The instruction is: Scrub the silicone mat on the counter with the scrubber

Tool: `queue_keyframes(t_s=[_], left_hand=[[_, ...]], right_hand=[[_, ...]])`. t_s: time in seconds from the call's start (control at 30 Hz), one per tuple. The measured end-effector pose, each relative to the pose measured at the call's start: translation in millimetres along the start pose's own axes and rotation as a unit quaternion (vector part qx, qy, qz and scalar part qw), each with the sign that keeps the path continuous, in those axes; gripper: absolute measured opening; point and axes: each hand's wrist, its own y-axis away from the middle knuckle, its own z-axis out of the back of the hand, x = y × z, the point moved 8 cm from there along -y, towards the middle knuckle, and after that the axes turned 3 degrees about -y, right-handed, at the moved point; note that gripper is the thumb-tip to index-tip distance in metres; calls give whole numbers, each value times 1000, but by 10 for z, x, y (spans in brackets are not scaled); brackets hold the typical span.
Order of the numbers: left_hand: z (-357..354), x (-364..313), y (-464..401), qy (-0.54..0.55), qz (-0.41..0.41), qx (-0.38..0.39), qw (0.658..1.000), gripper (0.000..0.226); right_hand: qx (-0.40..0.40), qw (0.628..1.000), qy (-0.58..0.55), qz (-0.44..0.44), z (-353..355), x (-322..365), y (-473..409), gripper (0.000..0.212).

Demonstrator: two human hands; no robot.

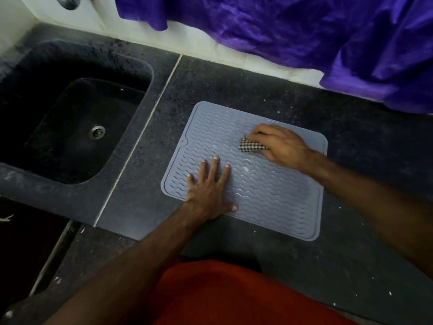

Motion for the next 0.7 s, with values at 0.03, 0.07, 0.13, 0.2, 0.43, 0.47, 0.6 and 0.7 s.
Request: queue_keyframes(t_s=[0.03, 0.07, 0.13, 0.2, 0.43, 0.47, 0.6, 0.7], left_hand=[[1, 4, -3, 2, 2, -2, 1000, 115], [1, 10, -9, 3, 2, -3, 1000, 115], [-6, 16, -7, 4, 4, -1, 1000, 116], [-4, 18, 3, 0, 3, -1, 1000, 116], [2, 20, -5, -4, 0, -1, 1000, 117], [12, 15, -6, -6, 0, 1, 1000, 117], [48, -4, -5, -27, 9, 11, 1000, 115], [57, -13, -12, -43, 15, 12, 999, 116]], right_hand=[[-5, 1000, 4, 4, -20, 100, -151, 48], [7, 1000, 15, 11, -79, 205, -282, 50], [56, 997, 45, 37, -267, 373, -415, 56], [74, 993, 67, 68, -383, 405, -314, 63], [82, 989, 95, 80, -188, -31, 540, 63], [87, 990, 88, 73, -163, -67, 549, 59], [44, 997, 47, 45, -140, 167, 232, 53], [68, 994, 74, 42, -289, 426, 40, 57]])
